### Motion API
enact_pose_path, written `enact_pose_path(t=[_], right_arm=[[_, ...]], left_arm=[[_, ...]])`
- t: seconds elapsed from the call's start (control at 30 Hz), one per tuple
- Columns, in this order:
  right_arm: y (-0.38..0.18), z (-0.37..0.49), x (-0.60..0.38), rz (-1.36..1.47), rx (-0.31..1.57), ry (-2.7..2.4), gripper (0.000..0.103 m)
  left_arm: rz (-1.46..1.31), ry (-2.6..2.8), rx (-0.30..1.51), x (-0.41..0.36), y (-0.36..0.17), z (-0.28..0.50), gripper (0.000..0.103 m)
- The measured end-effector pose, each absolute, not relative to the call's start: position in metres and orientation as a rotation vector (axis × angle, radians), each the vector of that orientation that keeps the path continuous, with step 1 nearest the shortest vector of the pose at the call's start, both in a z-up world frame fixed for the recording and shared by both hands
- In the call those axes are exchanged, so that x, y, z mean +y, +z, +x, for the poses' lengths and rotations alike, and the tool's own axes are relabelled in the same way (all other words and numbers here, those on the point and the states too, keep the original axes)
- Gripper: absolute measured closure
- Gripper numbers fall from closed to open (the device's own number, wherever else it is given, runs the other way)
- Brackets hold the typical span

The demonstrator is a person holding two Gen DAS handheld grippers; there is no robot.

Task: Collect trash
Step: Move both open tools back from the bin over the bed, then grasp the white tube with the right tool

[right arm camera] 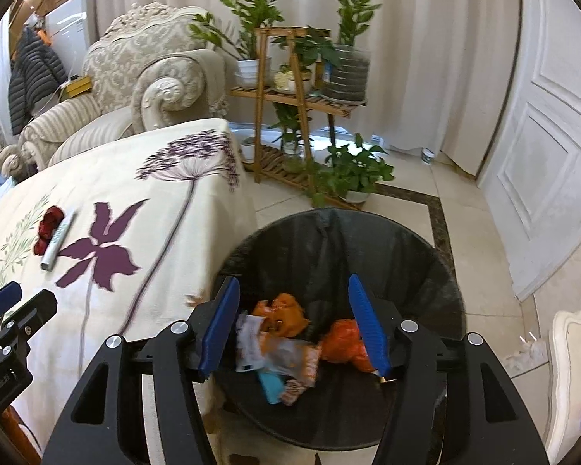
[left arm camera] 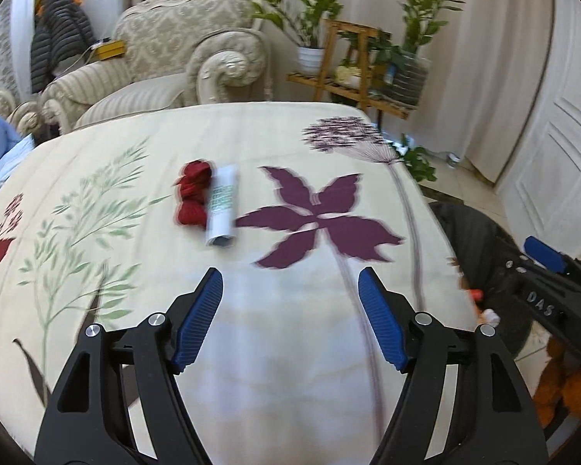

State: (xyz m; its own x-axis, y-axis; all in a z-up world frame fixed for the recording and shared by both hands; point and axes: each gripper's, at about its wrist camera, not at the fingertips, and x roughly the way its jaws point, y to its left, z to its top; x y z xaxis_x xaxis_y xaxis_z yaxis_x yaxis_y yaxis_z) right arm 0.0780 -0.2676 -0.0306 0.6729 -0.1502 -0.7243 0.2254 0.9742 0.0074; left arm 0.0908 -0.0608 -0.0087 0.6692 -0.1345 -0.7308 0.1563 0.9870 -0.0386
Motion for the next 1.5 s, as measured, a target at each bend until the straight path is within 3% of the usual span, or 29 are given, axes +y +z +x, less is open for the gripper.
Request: enact_pose_path(t=[0.5, 1.5], right_arm=[[-0.027, 0.099, -0.199, 0.035, 0.812, -0.099, 0.045], [-0.034, 0.185, -0.069, -0.069, 0.882, 0.079, 0.048]], left_arm=[[-0.020, -0.019, 0.841, 0.025, -0.019, 0.088, 0.032], [-0.084, 0.088, 0.862, 0.111, -0.025, 0.117, 0.031]])
